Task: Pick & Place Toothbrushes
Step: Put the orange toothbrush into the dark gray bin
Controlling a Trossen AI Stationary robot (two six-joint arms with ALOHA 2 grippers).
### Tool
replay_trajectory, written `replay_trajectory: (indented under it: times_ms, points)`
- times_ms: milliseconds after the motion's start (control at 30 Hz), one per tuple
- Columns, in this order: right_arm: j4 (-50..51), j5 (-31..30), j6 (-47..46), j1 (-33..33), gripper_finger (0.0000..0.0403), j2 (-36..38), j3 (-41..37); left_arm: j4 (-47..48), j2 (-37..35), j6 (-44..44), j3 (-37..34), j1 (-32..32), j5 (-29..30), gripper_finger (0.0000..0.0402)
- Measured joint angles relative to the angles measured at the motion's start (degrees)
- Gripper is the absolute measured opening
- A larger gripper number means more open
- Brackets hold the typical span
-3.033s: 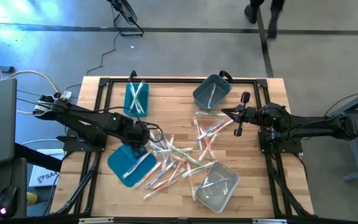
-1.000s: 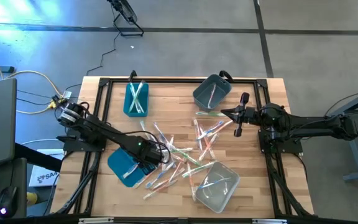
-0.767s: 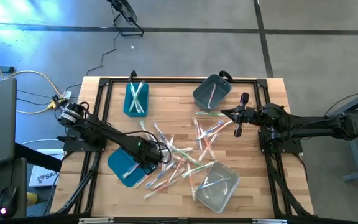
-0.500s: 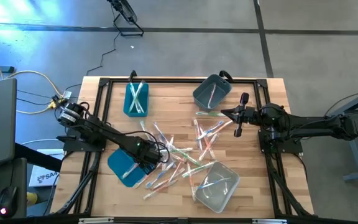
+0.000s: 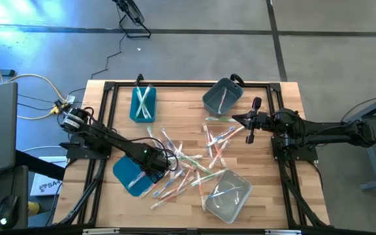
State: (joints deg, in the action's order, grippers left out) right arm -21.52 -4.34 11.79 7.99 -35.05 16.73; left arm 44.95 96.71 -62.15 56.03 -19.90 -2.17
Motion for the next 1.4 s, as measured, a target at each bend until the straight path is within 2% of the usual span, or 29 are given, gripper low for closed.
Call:
replay_trajectory:
  times_ms: [167, 300, 700, 1067, 1267, 1400]
  points:
    - [0.0, 0.0, 0.0, 0.0, 0.0003, 0.0, 0.0, 0.0, 0.0, 0.0, 0.0, 0.0, 0.0, 0.0040]
    - [0.0, 0.0, 0.0, 0.0, 0.0003, 0.0, 0.0, 0.0, -0.2, -0.3, 0.0, 0.0, 0.0, 0.0015]
    - [0.3, 0.0, 0.0, 0.0, 0.0003, 0.0, 0.0, 3.9, -4.2, -0.9, 0.1, 0.0, 0.0, 0.0019]
    - [0.3, 0.0, 0.0, 0.0, 0.0003, 0.0, 0.0, 8.0, -14.8, -1.5, 0.2, 0.4, 3.8, 0.0019]
    - [0.3, 0.0, 0.0, 0.0, 0.0003, 0.0, 0.0, 8.4, -20.9, 0.3, 0.2, 3.3, 7.4, 0.0019]
    - [0.3, 0.0, 0.0, 0.0, 0.0003, 0.0, 0.0, 8.5, -24.8, 3.3, 0.2, 6.2, 7.8, 0.0019]
